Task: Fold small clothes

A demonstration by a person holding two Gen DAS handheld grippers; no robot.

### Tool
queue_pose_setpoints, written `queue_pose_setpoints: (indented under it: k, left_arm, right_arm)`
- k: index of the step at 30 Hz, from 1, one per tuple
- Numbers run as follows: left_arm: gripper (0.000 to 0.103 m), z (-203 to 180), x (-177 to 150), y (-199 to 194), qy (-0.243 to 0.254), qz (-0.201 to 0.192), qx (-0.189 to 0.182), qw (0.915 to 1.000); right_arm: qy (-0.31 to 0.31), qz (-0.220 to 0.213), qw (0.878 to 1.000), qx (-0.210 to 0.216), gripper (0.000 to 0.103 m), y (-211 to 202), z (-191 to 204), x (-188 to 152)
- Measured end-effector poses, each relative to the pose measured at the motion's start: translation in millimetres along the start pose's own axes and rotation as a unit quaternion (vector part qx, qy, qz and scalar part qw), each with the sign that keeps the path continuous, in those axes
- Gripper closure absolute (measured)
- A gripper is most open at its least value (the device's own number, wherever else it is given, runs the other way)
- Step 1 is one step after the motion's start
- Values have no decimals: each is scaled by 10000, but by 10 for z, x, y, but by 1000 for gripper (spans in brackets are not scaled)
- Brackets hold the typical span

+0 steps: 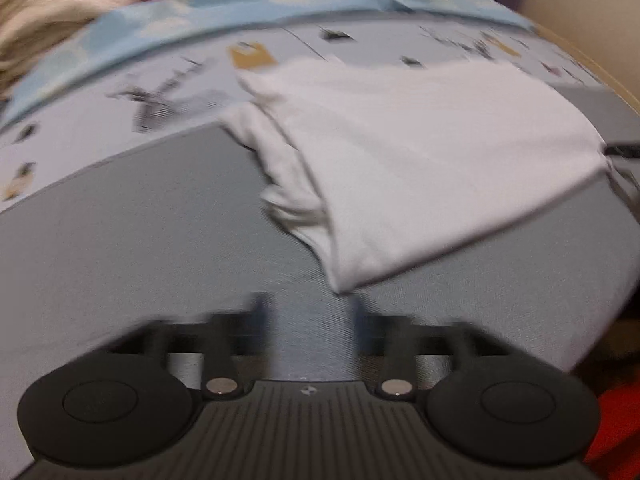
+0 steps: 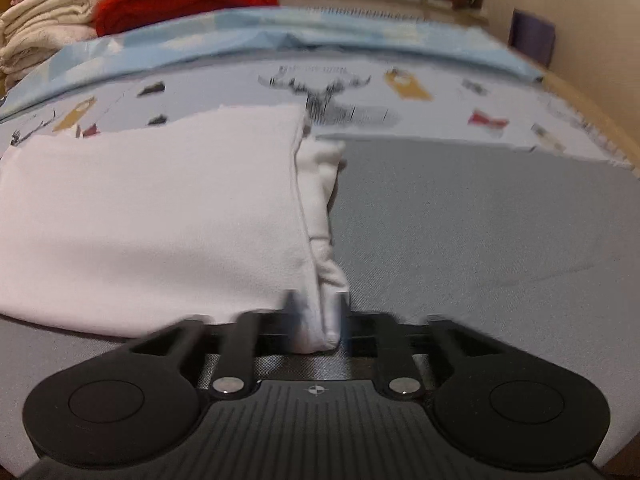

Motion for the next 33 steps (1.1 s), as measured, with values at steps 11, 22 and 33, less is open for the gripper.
queue_pose_setpoints:
  k: [11,22,33]
  left_arm:
    - [0,1116,-257,-705,-3306,-602,1282,9331]
    - [0,1675,-500,-822,-4479,-682,651,8891]
    - [0,1540,-447,-692,-4754,-703,-615,8748]
  right_arm:
    - [-1313,-957,9850,582,18,-605,1410,-433]
    - [-3312,-1356,9337,-81,15,-251,3483,-626]
    - [-3877,-2046,8917,-1128,25,-146,4261,-394]
Point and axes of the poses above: each gripper's, at about its wrist camera, not at the fingertips, and y roughly the way its jaws point, z to its left, x to its top, the point moved 9 cm from there along y, roughly the way its jaws point, and after that the axes turned 15 degrees about z, right-handed, at the moved point
